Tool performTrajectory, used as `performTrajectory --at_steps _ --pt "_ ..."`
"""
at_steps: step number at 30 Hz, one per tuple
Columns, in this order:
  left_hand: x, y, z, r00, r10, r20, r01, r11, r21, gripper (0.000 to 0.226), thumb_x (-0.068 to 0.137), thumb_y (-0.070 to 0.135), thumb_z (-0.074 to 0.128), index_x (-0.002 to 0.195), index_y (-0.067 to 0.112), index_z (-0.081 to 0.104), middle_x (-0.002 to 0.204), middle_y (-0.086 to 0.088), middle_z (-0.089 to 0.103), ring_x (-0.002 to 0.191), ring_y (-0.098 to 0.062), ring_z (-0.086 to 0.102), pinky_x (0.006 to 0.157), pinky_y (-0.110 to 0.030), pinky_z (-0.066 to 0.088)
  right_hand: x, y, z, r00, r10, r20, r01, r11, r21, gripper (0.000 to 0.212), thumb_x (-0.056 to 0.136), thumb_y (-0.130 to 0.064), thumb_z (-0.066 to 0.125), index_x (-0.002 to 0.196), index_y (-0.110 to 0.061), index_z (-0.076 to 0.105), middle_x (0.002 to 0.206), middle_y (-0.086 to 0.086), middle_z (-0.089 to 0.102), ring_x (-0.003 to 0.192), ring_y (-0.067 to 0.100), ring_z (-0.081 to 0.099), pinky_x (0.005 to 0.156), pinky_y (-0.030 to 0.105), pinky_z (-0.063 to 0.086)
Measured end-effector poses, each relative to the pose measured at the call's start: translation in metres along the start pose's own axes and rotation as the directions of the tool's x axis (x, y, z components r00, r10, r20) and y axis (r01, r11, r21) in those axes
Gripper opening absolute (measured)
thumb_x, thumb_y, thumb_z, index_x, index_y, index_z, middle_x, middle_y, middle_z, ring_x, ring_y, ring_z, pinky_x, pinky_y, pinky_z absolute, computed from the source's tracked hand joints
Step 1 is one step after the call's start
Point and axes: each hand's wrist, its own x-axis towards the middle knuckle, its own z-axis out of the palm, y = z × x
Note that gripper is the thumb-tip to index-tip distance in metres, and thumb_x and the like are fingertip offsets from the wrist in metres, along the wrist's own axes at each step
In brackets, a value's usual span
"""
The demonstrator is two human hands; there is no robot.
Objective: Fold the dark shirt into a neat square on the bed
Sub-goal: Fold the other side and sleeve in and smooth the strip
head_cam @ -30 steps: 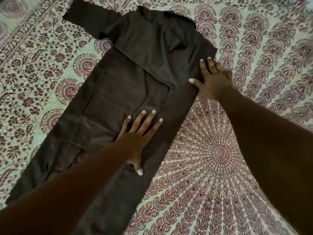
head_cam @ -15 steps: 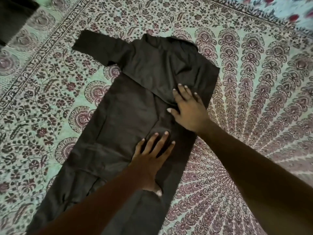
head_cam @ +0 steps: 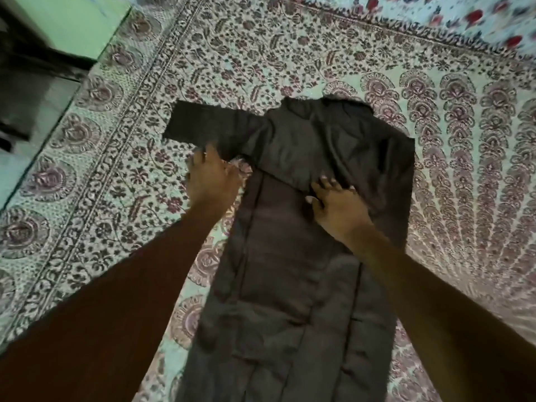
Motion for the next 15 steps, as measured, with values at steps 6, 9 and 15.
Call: performTrajectory --at_steps 6,9,15 --pt "0.079 -0.011 -0.017 0.924 -0.371 0.088 0.377 0.923 -0.074 0.042 0.1 0.047 0.057 0.141 0.041 0.051 0.167 -0.025 0.011 0.153 -0.048 0.013 0.121 -0.064 0.015 0.009 -0.012 0.009 0.995 0.097 -0.017 -0.098 0.995 -0.034 0.054 0.111 -0.041 0.031 0.161 -0.02 0.033 0.172 0.004 0.02 0.159 0.025 0.019 0.127 0.048 0.018" --pt "0.093 -0.009 -0.017 0.923 -0.383 0.044 0.385 0.912 -0.14 0.035 0.094 0.029 0.072 0.126 0.027 0.059 0.16 -0.024 0.02 0.148 -0.045 0.024 0.118 -0.056 0.027 0.009 -0.012 0.016 0.993 0.111 -0.047 -0.113 0.993 -0.041 0.053 0.11 -0.039 0.034 0.16 -0.02 0.035 0.171 0.004 0.024 0.158 0.025 0.02 0.126 0.047 0.022" --pt "0.094 0.007 -0.013 0.947 -0.314 -0.062 0.233 0.809 -0.54 0.038 0.081 -0.01 0.071 0.115 0.007 0.065 0.109 -0.007 0.066 0.108 -0.023 0.067 0.068 0.001 0.043 0.005 -0.01 0.015 0.989 0.12 -0.082 -0.121 0.993 -0.007 0.052 0.11 -0.036 0.037 0.161 -0.023 0.035 0.171 0.001 0.025 0.158 0.022 0.021 0.124 0.042 0.026"
